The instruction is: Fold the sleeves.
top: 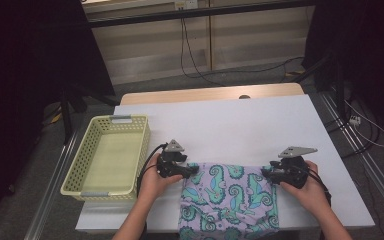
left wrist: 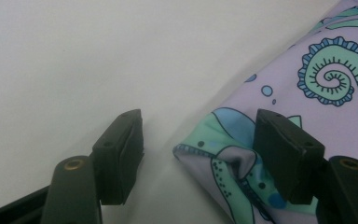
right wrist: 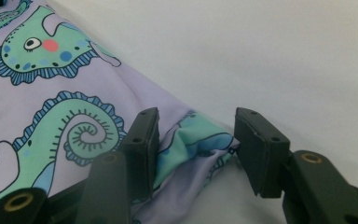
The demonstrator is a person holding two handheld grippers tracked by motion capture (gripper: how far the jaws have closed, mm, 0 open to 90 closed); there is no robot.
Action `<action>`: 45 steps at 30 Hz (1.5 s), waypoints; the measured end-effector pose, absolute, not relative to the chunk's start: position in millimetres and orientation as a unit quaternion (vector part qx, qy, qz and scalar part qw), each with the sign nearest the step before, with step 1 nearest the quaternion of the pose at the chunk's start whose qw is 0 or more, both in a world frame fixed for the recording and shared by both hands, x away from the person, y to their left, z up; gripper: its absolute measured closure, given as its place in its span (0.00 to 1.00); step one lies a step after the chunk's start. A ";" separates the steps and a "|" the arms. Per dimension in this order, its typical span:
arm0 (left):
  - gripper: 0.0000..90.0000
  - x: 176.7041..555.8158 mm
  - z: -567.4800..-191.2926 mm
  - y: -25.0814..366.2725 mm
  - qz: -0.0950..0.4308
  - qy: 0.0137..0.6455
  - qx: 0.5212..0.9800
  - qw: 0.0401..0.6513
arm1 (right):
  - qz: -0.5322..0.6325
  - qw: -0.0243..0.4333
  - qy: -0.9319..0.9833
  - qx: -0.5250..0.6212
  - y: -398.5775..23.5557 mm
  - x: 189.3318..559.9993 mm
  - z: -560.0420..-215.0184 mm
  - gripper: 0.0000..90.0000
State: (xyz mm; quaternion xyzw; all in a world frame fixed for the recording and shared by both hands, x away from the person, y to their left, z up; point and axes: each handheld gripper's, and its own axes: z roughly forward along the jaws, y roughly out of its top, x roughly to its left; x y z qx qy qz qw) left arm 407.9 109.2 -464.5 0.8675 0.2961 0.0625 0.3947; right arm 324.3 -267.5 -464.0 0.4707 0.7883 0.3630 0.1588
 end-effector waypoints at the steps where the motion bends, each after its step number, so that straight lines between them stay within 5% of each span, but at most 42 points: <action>1: 0.38 407.4 -464.5 109.0 0.065 0.293 0.869 0.393 | 0.363 0.161 0.787 0.472 -266.8 323.9 -464.3 0.57; 12: 0.44 404.0 -461.4 108.0 0.066 0.291 0.877 0.376 | 0.365 0.156 0.786 0.474 -266.6 323.6 -464.3 0.63; 15: 0.52 402.0 -459.6 107.2 0.060 0.289 0.881 0.371 | 0.366 0.153 0.787 0.473 -267.1 323.7 -464.3 0.67; 18: 0.58 400.1 -459.0 107.0 0.057 0.293 0.880 0.370 | 0.377 0.131 0.788 0.469 -266.6 323.6 -464.2 0.82; 27: 0.89 394.5 -456.0 105.3 0.019 0.301 0.881 0.364 | 0.378 0.126 0.790 0.466 -265.4 323.6 -463.6 0.88; 45: 0.94 405.6 -423.2 124.1 0.045 0.312 0.857 0.408 | 0.410 0.203 0.773 0.439 -257.9 339.4 -425.6 0.92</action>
